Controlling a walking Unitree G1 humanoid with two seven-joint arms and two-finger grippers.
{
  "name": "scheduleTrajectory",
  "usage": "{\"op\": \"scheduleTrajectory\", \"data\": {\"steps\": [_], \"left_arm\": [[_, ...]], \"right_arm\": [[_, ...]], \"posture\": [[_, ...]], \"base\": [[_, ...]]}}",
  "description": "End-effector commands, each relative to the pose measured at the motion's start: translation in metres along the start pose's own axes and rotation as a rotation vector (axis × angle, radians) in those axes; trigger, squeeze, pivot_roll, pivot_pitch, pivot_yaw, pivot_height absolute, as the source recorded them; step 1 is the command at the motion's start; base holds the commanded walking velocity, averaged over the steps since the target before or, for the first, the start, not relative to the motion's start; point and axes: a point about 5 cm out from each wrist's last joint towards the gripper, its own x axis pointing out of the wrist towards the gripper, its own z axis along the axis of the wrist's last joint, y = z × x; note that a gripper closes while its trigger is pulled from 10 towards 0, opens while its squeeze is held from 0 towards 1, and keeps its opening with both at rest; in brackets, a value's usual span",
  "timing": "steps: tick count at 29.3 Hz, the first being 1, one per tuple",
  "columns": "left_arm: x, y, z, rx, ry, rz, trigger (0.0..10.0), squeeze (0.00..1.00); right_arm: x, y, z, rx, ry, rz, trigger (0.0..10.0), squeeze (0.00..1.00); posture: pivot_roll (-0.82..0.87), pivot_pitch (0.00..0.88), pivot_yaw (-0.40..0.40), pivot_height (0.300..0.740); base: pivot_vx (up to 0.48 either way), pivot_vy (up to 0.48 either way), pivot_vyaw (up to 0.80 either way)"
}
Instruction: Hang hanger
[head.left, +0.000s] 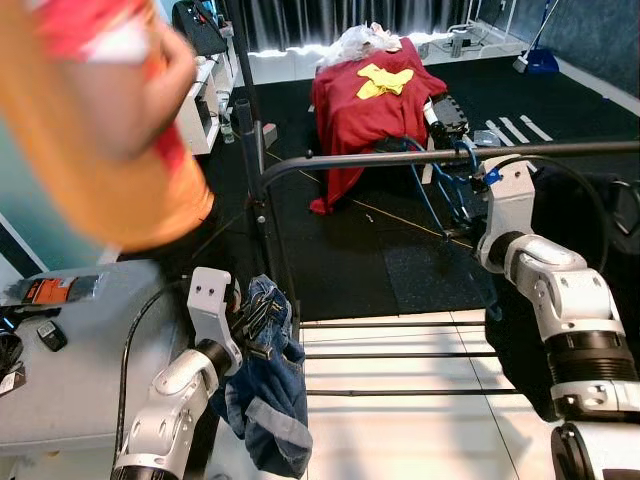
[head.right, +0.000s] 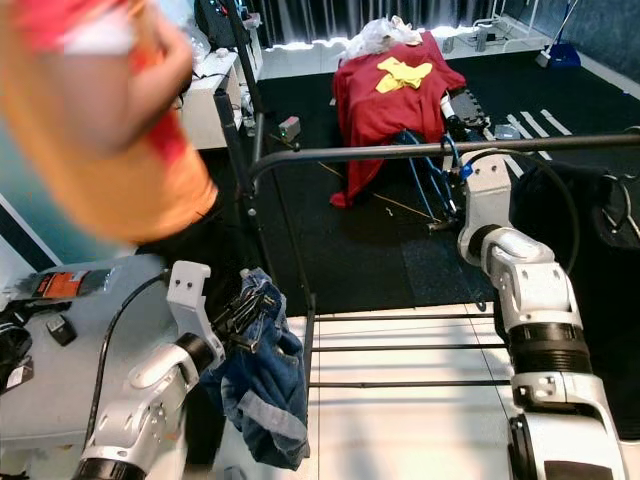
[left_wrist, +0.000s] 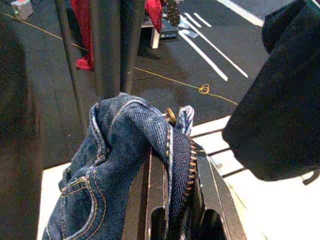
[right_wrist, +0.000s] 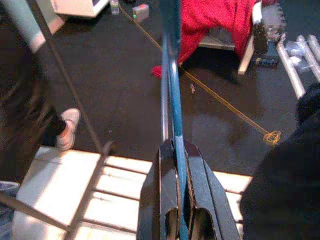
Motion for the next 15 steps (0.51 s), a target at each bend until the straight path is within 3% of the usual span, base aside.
{"op": "scheduleTrajectory", "data": {"steps": [1, 4, 6, 10, 12, 15], "left_arm": [[-0.002, 0.002, 0.010, 0.011, -0.041, 0.004, 10.0, 0.00], [-0.002, 0.002, 0.010, 0.011, -0.041, 0.004, 10.0, 0.00], [-0.001, 0.002, 0.011, 0.011, -0.050, 0.014, 10.0, 0.00], [0.000, 0.002, 0.012, 0.012, -0.056, 0.019, 10.0, 0.00], [0.003, 0.000, 0.014, 0.016, -0.065, 0.023, 10.0, 0.00], [0.003, 0.000, 0.015, 0.018, -0.068, 0.023, 10.0, 0.00]], "right_arm": [[-0.004, 0.015, 0.002, -0.038, -0.011, 0.020, 0.0, 0.00], [-0.004, 0.015, 0.002, -0.038, -0.011, 0.020, 0.0, 0.00], [-0.009, 0.026, 0.001, -0.069, -0.014, 0.029, 0.0, 0.00], [-0.011, 0.032, -0.003, -0.079, -0.001, 0.041, 0.0, 0.00], [-0.013, 0.048, -0.032, -0.047, 0.090, 0.085, 0.0, 0.00], [-0.015, 0.056, -0.050, -0.014, 0.140, 0.105, 0.0, 0.00]], "posture": [[0.09, 0.071, 0.100, 0.740], [0.09, 0.071, 0.100, 0.740], [0.09, 0.071, 0.111, 0.740], [0.09, 0.070, 0.111, 0.740], [0.09, 0.069, 0.108, 0.740], [0.09, 0.071, 0.113, 0.740]], "base": [[0.000, 0.000, 0.00], [0.000, 0.000, 0.00], [0.000, 0.000, 0.00], [0.000, 0.000, 0.00], [0.000, 0.000, 0.00], [0.000, 0.000, 0.00]]}}
